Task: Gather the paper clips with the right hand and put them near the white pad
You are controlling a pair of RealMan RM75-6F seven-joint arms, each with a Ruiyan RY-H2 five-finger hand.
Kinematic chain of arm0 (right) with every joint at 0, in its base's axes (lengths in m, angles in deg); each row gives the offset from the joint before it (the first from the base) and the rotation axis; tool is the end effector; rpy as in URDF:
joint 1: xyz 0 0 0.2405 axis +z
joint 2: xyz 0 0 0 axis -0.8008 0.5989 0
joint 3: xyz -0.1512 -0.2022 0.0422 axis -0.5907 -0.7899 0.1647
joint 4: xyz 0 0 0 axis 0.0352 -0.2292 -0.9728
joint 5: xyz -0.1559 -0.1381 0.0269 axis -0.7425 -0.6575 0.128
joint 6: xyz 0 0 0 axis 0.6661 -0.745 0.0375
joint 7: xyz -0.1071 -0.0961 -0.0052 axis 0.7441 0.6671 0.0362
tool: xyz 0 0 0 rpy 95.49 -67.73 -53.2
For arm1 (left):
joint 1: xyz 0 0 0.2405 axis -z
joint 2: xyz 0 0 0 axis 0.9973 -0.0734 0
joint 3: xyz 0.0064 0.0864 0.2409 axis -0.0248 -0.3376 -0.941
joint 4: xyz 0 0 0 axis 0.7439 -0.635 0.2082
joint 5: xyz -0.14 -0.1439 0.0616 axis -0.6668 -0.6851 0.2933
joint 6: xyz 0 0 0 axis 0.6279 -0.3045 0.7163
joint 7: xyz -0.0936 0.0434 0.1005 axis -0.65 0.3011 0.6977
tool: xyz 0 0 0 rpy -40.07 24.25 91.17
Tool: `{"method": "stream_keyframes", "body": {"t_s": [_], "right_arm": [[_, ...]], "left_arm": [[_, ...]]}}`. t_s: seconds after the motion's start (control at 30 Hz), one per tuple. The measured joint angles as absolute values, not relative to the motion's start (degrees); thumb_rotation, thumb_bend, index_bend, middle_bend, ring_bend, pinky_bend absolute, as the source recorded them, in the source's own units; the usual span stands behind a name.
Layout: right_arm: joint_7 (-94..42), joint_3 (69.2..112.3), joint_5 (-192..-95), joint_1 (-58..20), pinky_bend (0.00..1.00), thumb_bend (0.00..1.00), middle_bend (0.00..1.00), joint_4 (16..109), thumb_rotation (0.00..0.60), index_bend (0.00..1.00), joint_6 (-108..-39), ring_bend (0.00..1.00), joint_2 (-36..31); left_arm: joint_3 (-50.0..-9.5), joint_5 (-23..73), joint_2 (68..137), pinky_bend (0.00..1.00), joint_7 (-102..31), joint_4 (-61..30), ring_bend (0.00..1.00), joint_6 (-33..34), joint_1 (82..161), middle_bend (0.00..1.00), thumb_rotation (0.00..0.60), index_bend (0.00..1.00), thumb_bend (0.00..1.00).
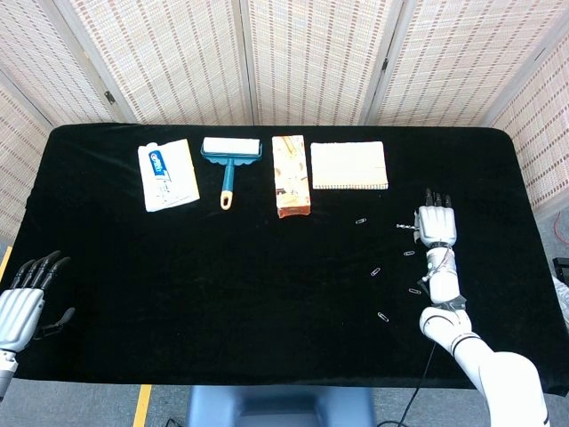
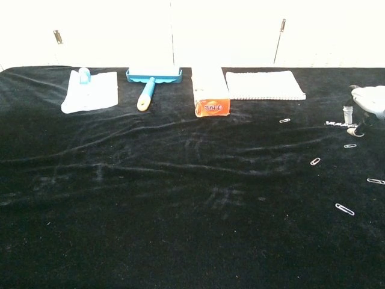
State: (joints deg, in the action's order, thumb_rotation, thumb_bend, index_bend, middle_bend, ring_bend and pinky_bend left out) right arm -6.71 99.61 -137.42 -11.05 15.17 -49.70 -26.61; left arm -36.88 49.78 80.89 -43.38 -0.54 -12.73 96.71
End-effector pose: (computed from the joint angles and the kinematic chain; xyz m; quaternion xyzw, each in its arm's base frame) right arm -0.3140 -0.4270 0.0092 0.6234 -0.4042 0.1903 0.6417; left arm -0.3228 0.2094 0.1646 -0.6348 -0.4071 -0.3655 0.5457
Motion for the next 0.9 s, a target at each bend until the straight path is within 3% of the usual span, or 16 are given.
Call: {"method": "stream_keyframes", "body": {"t_s": [0.4, 0.9], "right_arm": [[-9.22, 100.17, -138.25, -10.92, 0.00, 0.38, 0.00, 14.50, 0.600, 0.62, -49.53, 0.00, -26.59], [-13.57, 101.26, -139.04, -11.38, 0.00, 0.42, 0.09, 16.36, 0.600, 0.81, -51.92, 0.00, -25.88]], "left_arm": [[-36.90, 49.91, 81.08, 0.00, -43.51, -0.95, 0.00, -12.78, 96.72, 0.00, 0.600, 0.00, 0.39], [-36.95, 50.22, 81.15, 0.00, -43.66, -0.98, 0.00, -12.87, 96.78, 0.00, 0.600, 0.00, 0.39]]}}
